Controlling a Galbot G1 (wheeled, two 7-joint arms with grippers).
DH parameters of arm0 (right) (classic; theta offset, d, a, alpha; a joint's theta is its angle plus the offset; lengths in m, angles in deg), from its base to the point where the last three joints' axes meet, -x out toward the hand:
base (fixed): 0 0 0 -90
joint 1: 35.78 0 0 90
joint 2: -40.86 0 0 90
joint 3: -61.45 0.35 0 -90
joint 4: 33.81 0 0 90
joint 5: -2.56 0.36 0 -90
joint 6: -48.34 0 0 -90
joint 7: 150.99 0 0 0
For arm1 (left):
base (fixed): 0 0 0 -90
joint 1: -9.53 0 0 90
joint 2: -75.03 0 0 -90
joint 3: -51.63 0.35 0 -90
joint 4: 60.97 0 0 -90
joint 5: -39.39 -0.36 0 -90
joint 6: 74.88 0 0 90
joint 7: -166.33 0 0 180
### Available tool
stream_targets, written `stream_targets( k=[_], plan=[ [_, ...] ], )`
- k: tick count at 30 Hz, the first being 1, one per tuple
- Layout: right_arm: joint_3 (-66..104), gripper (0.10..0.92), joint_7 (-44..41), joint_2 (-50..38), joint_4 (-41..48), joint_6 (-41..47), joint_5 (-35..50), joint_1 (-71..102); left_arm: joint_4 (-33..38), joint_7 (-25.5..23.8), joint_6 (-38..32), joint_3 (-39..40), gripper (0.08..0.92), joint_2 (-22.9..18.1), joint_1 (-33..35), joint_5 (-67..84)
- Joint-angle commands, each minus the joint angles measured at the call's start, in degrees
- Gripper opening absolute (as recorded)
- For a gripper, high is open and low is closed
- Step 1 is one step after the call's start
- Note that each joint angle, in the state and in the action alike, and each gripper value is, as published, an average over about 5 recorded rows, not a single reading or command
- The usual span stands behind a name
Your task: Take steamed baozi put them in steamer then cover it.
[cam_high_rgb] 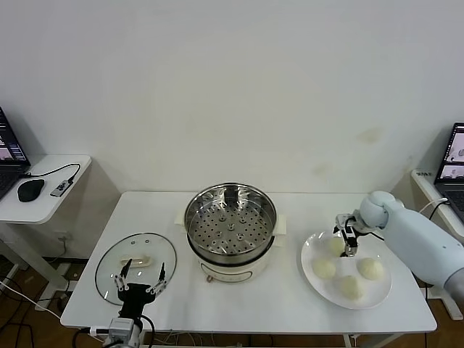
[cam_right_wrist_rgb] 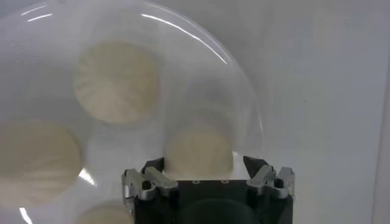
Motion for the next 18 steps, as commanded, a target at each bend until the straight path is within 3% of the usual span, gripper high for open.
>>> stream_targets(
  k=[1,6,18],
  plan=[
    [-1.0,0.706,-0.2,0.4,0.6,0.1,0.1,-0.7,0.1,0.1,0.0,-0.1,0.823,0.1,0.0,0.0],
    [-1.5,0.626,-0.3,-0.6,-0.5,0.0,1.0,-1.2,0.2,0.1,0.0,-0.1,0.823,0.2,0.1,0.0],
    [-13.6,0.611,-1.3,-8.5,-12.0,0.8,13.9,-17.7,0.3,-0.2,0.2,0.4,0.823,0.7,0.4,2.9]
  ],
)
